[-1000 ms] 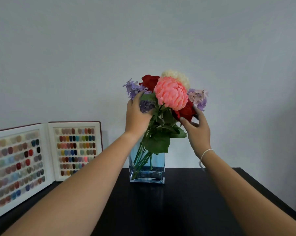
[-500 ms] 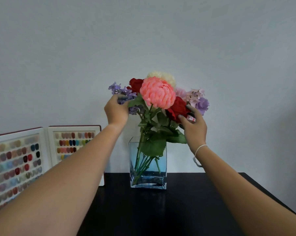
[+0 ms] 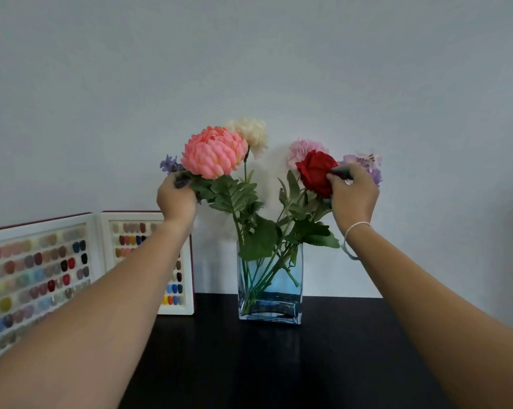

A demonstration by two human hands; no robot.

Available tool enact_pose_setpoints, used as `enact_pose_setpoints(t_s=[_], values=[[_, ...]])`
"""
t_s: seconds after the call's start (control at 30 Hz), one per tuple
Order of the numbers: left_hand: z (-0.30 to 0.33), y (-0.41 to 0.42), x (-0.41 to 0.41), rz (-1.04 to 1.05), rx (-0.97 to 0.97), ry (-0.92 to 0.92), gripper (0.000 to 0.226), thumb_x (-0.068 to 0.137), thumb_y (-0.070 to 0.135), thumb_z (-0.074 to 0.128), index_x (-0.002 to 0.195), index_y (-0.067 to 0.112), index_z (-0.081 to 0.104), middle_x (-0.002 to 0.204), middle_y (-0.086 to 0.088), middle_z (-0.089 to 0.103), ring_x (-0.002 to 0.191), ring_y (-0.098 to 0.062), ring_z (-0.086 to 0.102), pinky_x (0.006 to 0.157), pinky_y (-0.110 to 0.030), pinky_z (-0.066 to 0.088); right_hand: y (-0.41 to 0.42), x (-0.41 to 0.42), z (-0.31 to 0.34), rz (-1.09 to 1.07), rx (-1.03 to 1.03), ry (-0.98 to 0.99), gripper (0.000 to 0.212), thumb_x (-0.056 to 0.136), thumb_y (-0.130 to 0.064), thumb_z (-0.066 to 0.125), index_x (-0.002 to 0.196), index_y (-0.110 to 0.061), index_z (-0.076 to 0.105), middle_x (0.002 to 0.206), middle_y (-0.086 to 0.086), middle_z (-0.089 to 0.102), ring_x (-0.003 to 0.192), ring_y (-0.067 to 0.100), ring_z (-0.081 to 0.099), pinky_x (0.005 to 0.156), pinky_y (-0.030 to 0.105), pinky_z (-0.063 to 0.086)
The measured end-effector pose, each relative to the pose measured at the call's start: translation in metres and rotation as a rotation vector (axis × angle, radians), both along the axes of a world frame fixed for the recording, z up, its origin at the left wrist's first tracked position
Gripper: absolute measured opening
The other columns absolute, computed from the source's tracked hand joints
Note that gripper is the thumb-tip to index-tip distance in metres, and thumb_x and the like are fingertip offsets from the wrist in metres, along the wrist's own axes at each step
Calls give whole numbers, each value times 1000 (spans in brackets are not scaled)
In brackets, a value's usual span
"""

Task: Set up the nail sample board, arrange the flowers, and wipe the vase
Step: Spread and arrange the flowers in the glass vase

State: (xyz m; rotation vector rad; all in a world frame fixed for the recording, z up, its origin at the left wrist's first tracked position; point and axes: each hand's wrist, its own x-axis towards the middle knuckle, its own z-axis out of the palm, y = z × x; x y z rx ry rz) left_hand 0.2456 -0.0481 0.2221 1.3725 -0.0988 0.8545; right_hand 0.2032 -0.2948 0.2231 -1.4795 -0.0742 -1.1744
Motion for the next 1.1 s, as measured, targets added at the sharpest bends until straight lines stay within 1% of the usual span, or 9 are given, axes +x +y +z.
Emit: enact_pose_setpoints(t_s=[0.13,0.23,0.27,0.4,0.6,0.7,0.77,0.93,1.1], values=[[-32,-8,-7,-182,-43,-52,29,86,9,52,114,17,56,117,-11,60,105,-27,61,89,-44,52,0,-4,-17,-10,-52,42,16,83,-8,59,82,-24,63,83,-8,57,87,28,61,77,47,55],[-59,-16,-12,-96,-64,-78,40,89,17,53,128,24,46,126,-1,52,90,0,61,80,-30,51,-2,-11,-27,-6,-54,25,19,84,-11,59,90,-28,63,90,-8,57,90,28,61,79,48,55],[-67,-20,-14,-56,-83,-69,41,89,16,52,128,24,44,125,1,49,89,1,59,80,-30,50,-3,-15,-29,-7,-47,12,20,84,-12,59,93,-29,63,95,-6,57,89,28,61,79,47,55],[-92,-37,-16,-59,-71,5,32,87,10,52,118,18,51,116,-3,52,99,-19,56,83,-32,47,-7,-28,-47,-34,-16,-26,27,85,-20,60,107,-35,57,100,-4,58,79,27,61,70,45,57],[-92,-59,-4,-118,254,94,34,84,16,61,117,8,56,105,-1,57,94,-13,55,75,-20,41,-11,-25,-90,-20,58,90,19,86,-23,57,104,-31,55,102,-2,58,84,20,59,78,47,55],[-85,-64,4,-9,248,103,15,81,14,64,94,9,59,90,-3,59,81,-15,56,60,-7,39,-13,-16,-102,30,92,190,18,88,-23,55,105,-24,58,108,1,59,93,20,58,85,48,53],[-81,-64,10,47,209,102,13,79,13,66,83,11,54,82,-3,58,72,-13,53,51,-2,36,-13,-10,-104,50,103,214,19,88,-23,55,106,-21,59,107,0,59,95,20,57,88,49,51],[-78,-66,24,50,207,106,12,78,9,67,84,7,56,77,0,56,63,-4,49,50,0,37,-14,-1,-107,69,120,227,19,88,-20,54,106,-20,60,103,0,59,91,19,57,84,45,54],[-82,-69,31,55,179,52,4,79,4,64,79,3,61,65,3,55,59,-5,50,48,-1,37,-21,3,-116,79,139,244,20,89,-18,53,109,-16,58,108,3,57,84,15,55,68,31,53]])
